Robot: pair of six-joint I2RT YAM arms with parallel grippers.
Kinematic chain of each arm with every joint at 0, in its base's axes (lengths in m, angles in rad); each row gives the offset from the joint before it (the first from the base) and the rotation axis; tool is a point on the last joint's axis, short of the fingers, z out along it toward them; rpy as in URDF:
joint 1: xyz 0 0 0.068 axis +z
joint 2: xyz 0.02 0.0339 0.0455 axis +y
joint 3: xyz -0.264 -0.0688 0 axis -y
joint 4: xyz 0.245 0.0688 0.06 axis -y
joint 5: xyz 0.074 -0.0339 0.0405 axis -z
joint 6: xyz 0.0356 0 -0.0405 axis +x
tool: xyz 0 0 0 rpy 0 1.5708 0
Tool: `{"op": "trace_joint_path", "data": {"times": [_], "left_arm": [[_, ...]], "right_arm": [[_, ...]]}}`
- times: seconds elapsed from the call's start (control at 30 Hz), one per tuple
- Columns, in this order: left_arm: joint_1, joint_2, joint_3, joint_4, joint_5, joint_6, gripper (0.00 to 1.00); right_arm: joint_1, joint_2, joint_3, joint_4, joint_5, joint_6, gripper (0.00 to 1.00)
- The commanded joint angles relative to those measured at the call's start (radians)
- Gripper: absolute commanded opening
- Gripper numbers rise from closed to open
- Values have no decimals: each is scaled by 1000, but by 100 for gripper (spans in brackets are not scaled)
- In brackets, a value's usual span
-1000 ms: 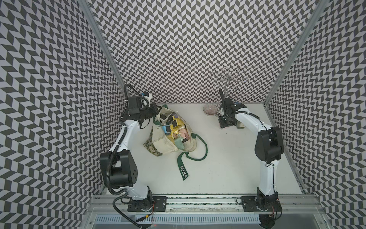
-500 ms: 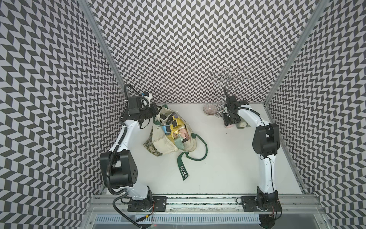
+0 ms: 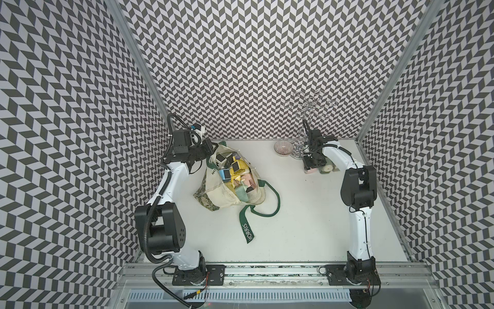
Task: Take out the pencil sharpeners from the tote bags
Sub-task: Place the pencil sharpener at the center of the board.
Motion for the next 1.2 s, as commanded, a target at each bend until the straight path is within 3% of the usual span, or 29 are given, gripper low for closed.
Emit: {"op": "trace_joint_path", "data": {"times": [0.0,0.6,1.17], "left_arm": [[1,-36,26,107,39,-1,0],[0,-36,26,108,38,-2,0],[0,-36,25,106,35,3,0]], "right_arm": [[-15,-32,-35,13,-8,-6,40],[-24,-121,-132,51,-40,-6,45],[-27,17,-67,99,-2,3,57]]}}
